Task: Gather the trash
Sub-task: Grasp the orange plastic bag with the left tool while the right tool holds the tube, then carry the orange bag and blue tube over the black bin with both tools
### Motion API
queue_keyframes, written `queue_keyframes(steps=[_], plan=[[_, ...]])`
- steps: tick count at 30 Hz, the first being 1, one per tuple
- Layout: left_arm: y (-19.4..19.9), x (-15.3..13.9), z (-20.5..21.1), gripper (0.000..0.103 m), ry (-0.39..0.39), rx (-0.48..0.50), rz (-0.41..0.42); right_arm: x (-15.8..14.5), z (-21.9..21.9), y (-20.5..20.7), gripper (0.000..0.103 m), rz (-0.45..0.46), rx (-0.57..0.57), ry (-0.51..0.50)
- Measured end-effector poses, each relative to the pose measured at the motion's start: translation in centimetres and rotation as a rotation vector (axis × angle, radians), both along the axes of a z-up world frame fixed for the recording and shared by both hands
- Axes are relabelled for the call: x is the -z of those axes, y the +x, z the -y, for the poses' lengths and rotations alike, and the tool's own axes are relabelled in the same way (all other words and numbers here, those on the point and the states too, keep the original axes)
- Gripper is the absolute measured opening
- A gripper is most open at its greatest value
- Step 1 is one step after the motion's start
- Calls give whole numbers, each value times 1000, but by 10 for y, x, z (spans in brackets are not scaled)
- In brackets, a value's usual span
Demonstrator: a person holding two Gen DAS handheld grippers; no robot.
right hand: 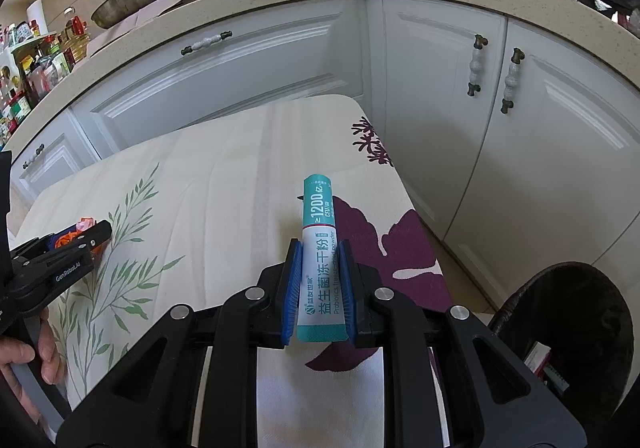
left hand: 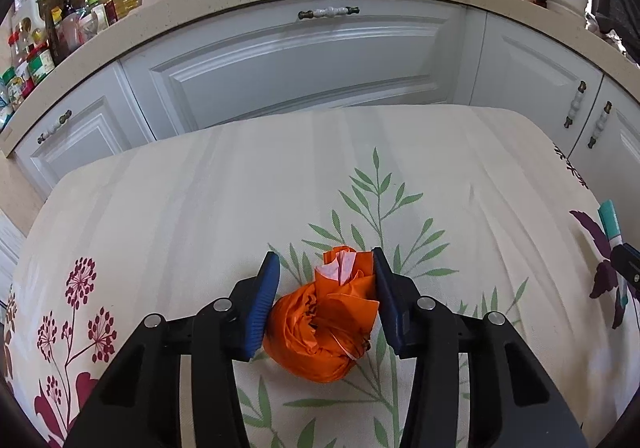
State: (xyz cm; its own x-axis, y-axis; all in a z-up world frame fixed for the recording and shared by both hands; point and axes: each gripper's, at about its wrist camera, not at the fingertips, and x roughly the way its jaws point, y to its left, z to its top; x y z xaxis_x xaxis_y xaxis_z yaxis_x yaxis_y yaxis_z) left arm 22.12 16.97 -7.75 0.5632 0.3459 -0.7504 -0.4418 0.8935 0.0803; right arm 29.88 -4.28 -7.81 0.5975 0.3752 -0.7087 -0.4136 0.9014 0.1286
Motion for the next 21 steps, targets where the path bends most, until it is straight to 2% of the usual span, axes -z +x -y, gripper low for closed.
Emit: queue_keyframes(steps=[13, 21], plan=[[-41, -30, 17, 46, 62, 21, 98, -16, 1, -33, 18, 48, -2, 24], [-68, -43, 20, 46, 71, 25, 130, -27, 7, -65, 18, 84, -5, 40]])
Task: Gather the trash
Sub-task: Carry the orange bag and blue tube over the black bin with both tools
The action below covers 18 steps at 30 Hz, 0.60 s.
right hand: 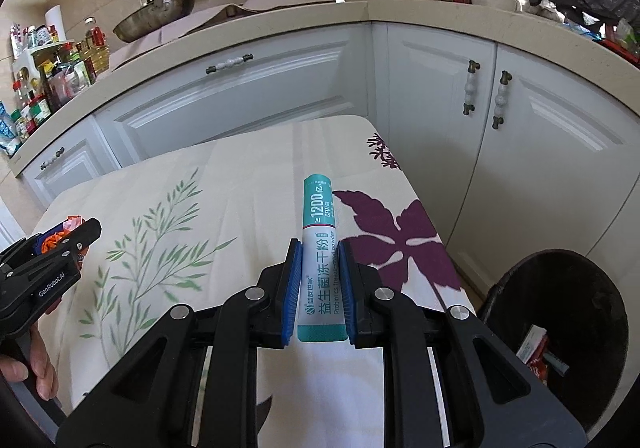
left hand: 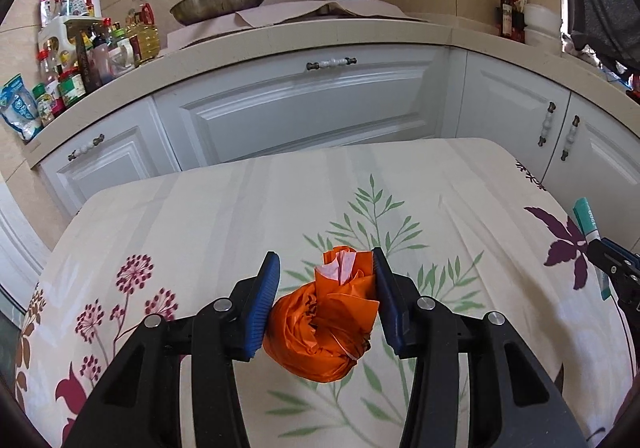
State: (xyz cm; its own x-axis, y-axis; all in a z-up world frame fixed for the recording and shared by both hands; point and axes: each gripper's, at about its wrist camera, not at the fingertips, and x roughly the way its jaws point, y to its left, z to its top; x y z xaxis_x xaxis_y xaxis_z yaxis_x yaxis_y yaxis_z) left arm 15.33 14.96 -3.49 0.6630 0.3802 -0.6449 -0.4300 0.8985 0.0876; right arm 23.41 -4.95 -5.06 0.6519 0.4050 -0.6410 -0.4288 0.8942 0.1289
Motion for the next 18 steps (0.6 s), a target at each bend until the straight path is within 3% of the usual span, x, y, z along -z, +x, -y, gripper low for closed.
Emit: queue_keyframes(steps=[18], plan=[[-59, -15, 24, 46, 13, 26, 49, -18, 19, -66, 18, 52, -1, 10]])
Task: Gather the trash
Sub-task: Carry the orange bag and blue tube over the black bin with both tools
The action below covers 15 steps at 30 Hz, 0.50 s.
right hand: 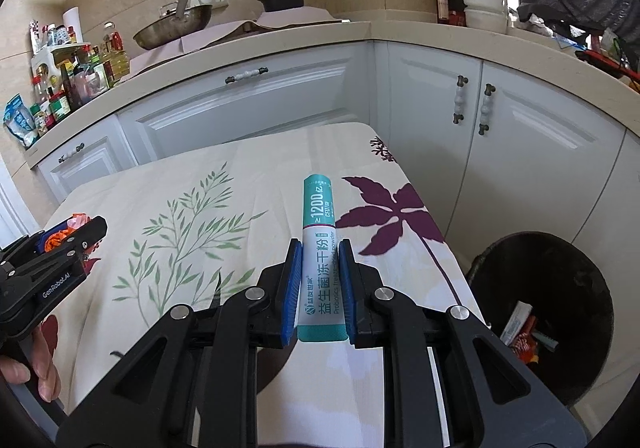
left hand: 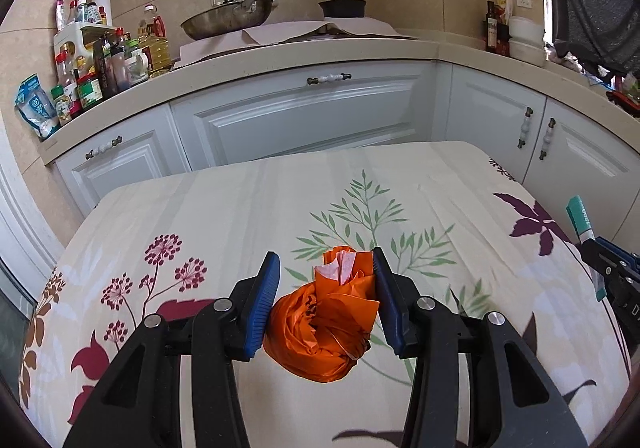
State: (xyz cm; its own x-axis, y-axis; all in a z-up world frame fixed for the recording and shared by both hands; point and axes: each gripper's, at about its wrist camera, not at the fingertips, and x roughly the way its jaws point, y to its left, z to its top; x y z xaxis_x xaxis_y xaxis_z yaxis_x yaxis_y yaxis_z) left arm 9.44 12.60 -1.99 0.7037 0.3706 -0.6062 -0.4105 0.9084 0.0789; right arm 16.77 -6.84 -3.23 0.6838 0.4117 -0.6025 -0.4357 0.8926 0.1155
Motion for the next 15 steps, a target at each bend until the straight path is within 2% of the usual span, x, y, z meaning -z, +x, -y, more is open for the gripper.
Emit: queue_keyframes(steps=[15], plan=[[-25, -6, 28, 46, 14, 30, 18, -8, 27, -34, 18, 25, 19, 15]])
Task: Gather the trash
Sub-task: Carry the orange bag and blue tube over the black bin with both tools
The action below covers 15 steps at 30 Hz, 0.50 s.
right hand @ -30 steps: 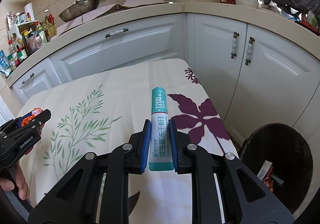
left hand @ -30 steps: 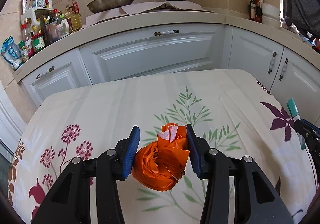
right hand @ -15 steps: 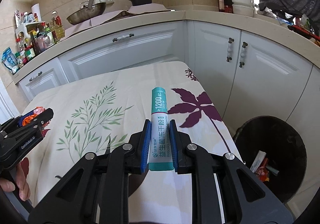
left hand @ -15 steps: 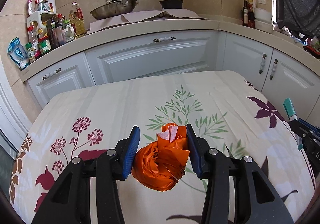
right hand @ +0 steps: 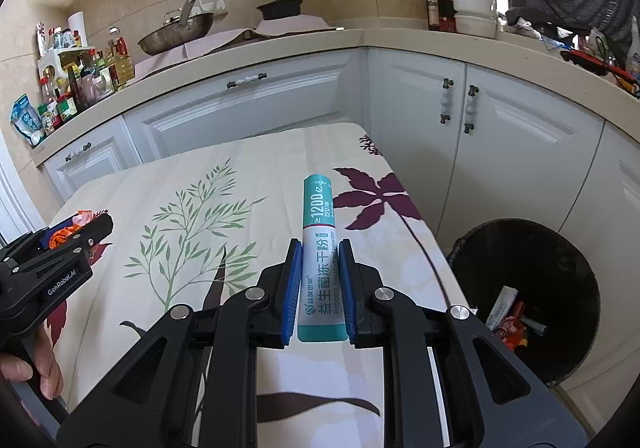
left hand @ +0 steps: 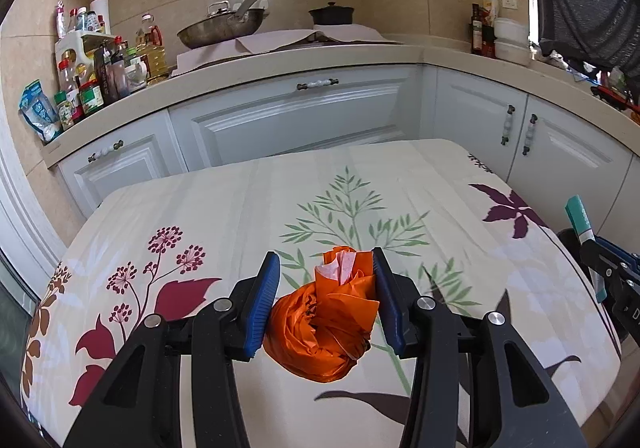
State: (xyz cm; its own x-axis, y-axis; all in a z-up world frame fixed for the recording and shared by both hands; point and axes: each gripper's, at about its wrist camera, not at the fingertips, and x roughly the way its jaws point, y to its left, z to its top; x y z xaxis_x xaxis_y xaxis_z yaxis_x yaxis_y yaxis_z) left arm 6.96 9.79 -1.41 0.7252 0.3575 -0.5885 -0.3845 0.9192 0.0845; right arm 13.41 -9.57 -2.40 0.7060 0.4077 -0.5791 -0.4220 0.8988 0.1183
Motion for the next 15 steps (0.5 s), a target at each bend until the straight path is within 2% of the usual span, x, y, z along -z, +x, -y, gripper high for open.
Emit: queue_keyframes(steps=[15], plan=[[8, -13, 64, 46, 10, 139, 32, -15, 64, -14, 18, 51, 126, 22]])
